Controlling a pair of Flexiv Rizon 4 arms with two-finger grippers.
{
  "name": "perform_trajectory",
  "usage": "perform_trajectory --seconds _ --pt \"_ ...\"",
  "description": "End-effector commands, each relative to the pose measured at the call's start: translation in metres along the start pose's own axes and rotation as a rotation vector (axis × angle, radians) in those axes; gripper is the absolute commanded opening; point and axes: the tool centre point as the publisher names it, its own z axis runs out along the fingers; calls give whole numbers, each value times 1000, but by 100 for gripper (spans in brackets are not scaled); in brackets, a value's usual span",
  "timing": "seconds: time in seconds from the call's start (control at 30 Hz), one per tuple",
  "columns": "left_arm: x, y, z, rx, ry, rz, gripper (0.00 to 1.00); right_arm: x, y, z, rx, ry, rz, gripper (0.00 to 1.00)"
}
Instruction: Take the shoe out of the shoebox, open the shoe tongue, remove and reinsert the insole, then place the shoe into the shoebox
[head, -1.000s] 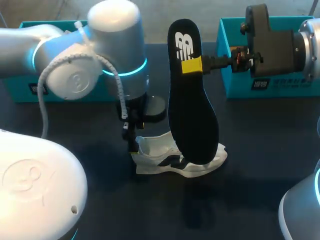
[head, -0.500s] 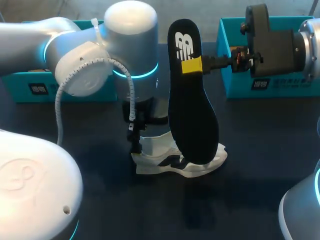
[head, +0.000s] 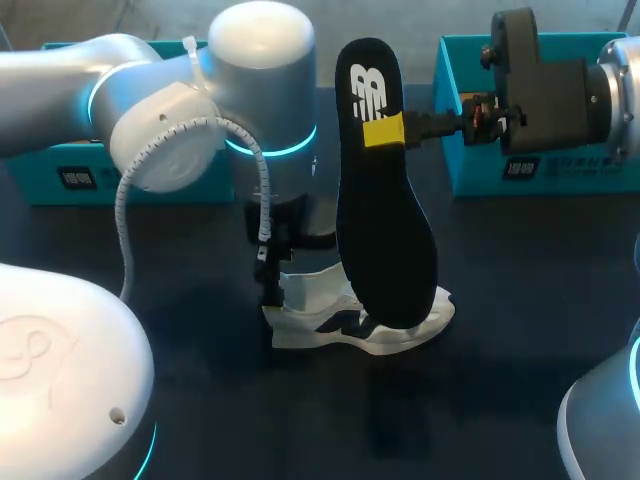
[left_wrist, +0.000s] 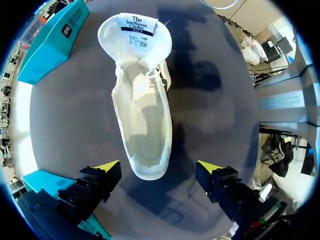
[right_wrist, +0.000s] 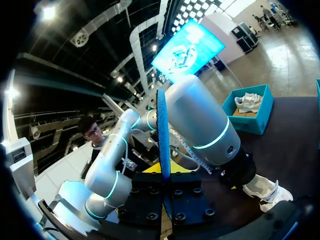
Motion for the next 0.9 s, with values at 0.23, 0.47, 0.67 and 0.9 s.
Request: perform_trajectory --seconds 0.23,0.47,0.67,0.9 --pt "-12 -9 0 34 29 -23 100 -1 2 4 2 -1 2 0" --pt "-39 -32 4 79 52 -60 100 -1 2 4 2 -1 2 0" --pt "-59 -57 17 88 61 -66 100 -1 2 4 2 -1 2 0" --pt "-68 -82 37 92 89 -54 100 -1 2 4 2 -1 2 0"
